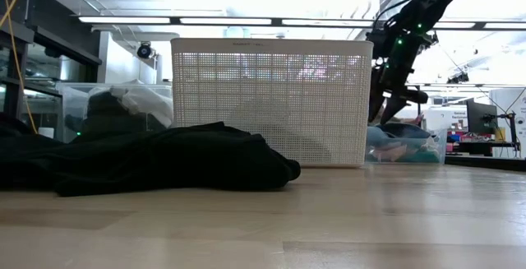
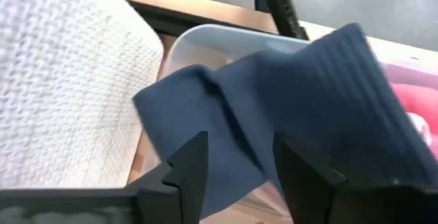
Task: Pick & Place Cloths
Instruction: Put the blue sock into the right transparent bin
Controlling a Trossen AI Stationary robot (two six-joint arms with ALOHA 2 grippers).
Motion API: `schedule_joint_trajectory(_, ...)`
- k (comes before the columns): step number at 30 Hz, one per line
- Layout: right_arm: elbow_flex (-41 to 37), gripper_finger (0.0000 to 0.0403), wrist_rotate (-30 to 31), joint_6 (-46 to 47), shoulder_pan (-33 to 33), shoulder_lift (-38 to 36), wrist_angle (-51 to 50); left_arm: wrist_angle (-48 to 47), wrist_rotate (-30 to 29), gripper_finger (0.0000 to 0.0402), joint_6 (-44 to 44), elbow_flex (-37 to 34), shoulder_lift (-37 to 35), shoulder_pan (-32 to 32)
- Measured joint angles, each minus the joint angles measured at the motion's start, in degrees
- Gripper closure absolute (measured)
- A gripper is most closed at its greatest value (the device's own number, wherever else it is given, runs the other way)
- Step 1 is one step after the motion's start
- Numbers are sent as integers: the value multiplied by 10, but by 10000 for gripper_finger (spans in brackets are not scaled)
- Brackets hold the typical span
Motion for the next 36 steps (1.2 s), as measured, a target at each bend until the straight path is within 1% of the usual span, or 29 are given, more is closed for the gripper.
schedule_joint_trajectory(4, 0, 241, 10, 2, 11, 1, 4, 0, 0, 107, 0, 0, 0, 0)
schedule_joint_trajectory(8, 0, 242, 85, 32, 3, 4, 11, 0, 0, 107, 0, 0, 0, 0)
schedule_joint_trajectory(9, 0, 242, 95, 33, 0, 4, 21, 0, 0, 107, 0, 0, 0, 0)
schedule_joint_trajectory(14, 0, 242, 87, 34, -16, 4, 77, 0, 0, 107, 0, 0, 0, 0)
schedule_joint_trajectory(18, 0, 242, 99, 34, -17, 11, 98, 0, 0, 107, -1, 0, 0, 0)
schedule_joint_trajectory(21, 1, 243, 98, 34, -16, 25, 96, 0, 0, 107, -1, 0, 0, 0)
schedule_joint_trajectory(25, 1, 243, 53, 32, -16, 55, 71, -2, 0, 107, -4, 0, 0, 0)
schedule_joint_trajectory(27, 1, 243, 45, 30, -16, 67, 49, -5, 1, 107, -9, 0, 0, 0)
schedule_joint_trajectory(29, 1, 243, 58, 34, -15, 73, 24, -9, 1, 107, -14, 0, 0, 0)
schedule_joint_trajectory(33, 1, 243, 116, 35, -15, 74, -8, -17, 1, 107, -14, 0, 0, 0)
schedule_joint_trajectory(36, 1, 243, 124, 35, -18, 74, -8, -15, 1, 107, -14, 0, 0, 0)
